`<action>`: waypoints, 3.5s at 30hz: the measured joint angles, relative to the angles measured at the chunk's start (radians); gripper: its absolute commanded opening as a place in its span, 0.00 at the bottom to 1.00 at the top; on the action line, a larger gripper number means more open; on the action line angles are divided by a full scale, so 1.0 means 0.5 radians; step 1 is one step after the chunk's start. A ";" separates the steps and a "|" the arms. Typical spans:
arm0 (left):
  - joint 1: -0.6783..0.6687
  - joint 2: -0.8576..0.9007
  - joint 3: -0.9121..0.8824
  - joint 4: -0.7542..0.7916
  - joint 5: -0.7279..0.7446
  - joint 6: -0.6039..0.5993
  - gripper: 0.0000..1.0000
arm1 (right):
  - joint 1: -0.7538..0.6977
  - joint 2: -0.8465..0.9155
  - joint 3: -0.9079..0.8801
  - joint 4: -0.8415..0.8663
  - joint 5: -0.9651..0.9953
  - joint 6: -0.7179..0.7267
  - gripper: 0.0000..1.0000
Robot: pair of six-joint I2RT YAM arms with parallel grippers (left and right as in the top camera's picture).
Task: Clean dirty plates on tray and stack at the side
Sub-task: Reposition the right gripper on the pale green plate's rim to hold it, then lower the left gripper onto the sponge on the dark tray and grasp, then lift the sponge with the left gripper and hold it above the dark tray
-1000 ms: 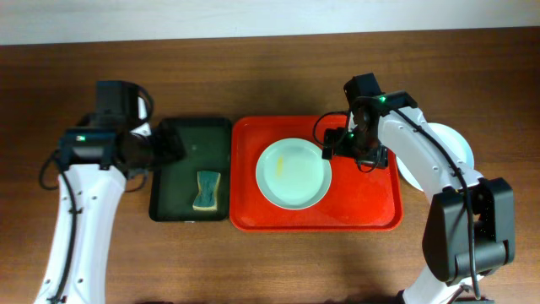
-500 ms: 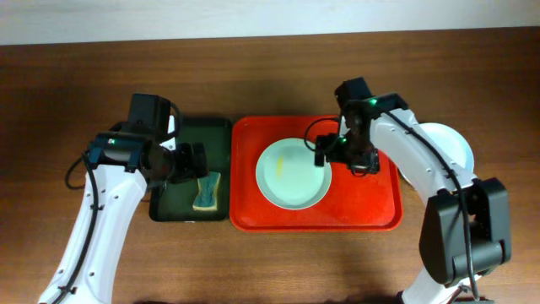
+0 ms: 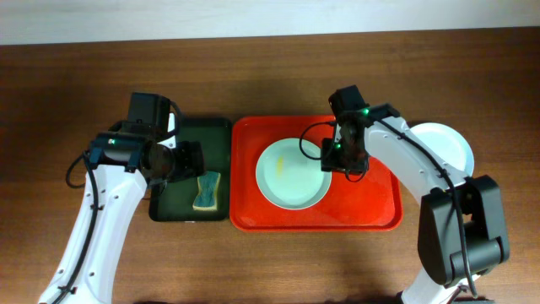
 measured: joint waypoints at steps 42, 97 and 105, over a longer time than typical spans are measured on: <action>-0.122 0.461 -0.140 0.179 -0.054 0.223 0.28 | 0.002 0.000 -0.314 0.358 0.004 0.117 0.10; -0.022 0.369 -0.163 0.769 -0.080 0.224 0.00 | 0.002 0.000 -0.314 0.325 -0.108 0.138 0.08; -0.027 0.369 -0.164 0.735 -0.080 0.224 0.00 | 0.002 0.000 -0.317 0.435 -0.137 0.141 0.04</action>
